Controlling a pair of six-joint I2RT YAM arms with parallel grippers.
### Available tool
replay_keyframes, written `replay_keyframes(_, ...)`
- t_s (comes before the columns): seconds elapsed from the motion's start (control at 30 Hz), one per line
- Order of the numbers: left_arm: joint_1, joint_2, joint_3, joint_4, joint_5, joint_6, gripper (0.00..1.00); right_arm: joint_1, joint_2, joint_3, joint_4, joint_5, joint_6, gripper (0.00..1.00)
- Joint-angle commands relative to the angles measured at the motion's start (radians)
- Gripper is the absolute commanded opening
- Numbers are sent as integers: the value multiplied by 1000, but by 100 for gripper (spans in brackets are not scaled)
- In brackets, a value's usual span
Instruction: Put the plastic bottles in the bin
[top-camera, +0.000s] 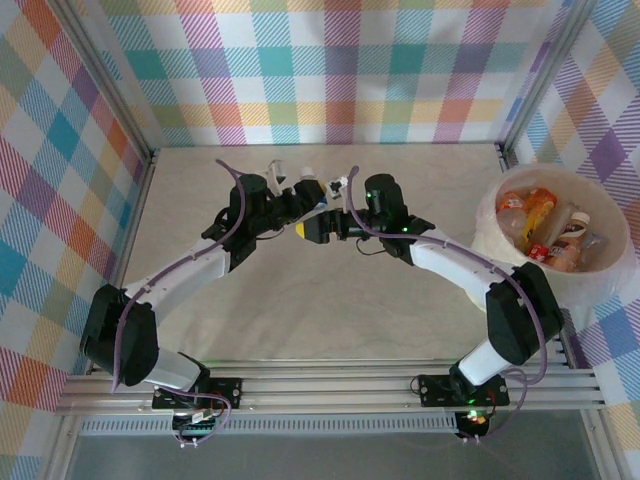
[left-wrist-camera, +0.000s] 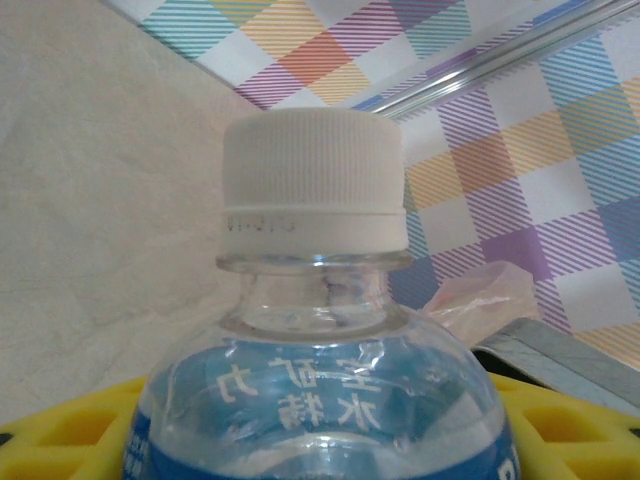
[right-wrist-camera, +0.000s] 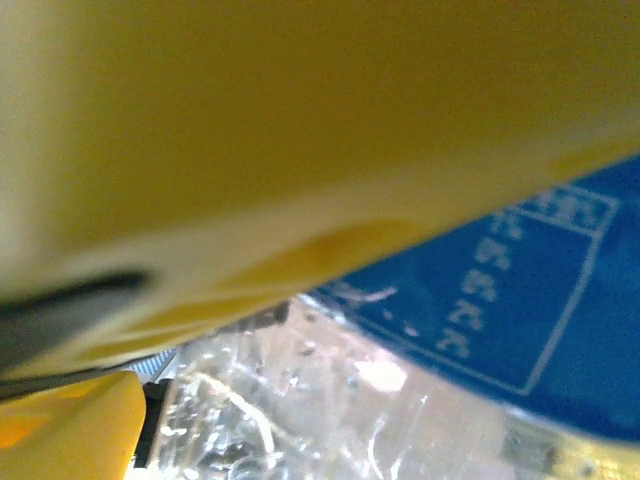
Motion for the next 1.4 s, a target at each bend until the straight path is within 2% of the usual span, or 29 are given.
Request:
replay_keyframes(0.0,-12,-6,8,69,25,-14,58,8,6,33,39,1,8,88)
replay_keyframes(0.3,-13,-5,4,71,21,-18,59,8,-9,19,24,54,26,61)
replay_keyframes(0.4,-13,-4,5,70,20,-20,60,8,-13,19,10,59,21,56)
replay_keyframes(0.57,-13,-8,11,65,28,-25,62,8,-27,16,-26,116,14,53)
replay_keyframes(0.8,-13,-50,24,25,49,-6,83,0,-71,11,-143,249,-20,50)
replay_keyframes(1.0,-23,-96,31,7,99,56,96,-35,-135,9,-279,355,-60,49)
replay_keyframes(1.13,-55,-105,46,-25,132,120,100,-66,-203,32,-413,467,-122,49)
replay_keyframes(1.37,-134,-94,72,-27,166,217,100,-142,-352,63,-584,623,-232,49)
